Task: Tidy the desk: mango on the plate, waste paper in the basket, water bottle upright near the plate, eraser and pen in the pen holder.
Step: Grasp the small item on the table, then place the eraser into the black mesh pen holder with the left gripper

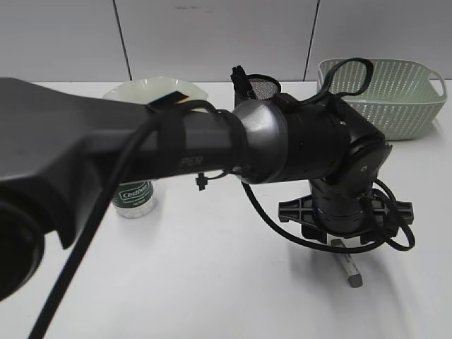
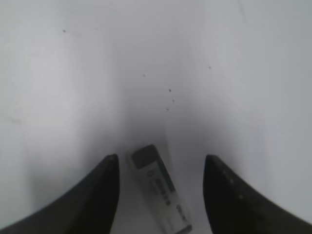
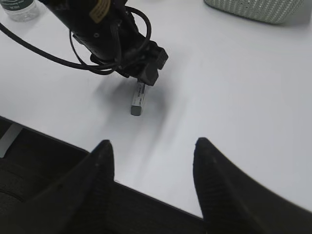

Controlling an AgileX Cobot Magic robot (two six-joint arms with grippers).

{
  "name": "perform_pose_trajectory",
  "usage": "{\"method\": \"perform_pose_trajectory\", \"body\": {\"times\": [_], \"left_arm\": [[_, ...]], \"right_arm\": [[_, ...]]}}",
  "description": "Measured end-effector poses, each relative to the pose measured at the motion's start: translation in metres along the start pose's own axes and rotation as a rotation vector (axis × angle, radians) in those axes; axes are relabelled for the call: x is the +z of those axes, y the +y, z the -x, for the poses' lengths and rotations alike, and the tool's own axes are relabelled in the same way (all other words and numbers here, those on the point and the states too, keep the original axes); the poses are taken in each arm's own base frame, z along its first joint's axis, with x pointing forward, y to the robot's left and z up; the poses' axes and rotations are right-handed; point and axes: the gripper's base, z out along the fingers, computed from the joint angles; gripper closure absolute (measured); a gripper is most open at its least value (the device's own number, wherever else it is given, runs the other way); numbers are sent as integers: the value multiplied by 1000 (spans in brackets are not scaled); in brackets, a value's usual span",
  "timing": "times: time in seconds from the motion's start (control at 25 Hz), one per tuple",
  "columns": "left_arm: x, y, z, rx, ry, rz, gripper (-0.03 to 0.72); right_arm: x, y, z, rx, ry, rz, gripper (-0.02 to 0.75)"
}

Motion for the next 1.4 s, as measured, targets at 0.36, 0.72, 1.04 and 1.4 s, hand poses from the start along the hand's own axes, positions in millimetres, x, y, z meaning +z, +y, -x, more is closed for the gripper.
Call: {"method": "perform_pose_trajectory", "body": {"times": [0.36,0.72,1.04,1.4], "left_arm": [[25,-12,-13,73,2,120,319],[26,-12,-14,92,-10,134,547],[-28,-12,43,217,-355,104,547],[-103,55,181,227,-842,-260,547]], "right_arm": [[0,0,0,1,-1,0,317],[0,0,0,1,-1,0,317],[0,0,0,0,-1,0,317],[0,0,0,0,-2,0,317]]}}
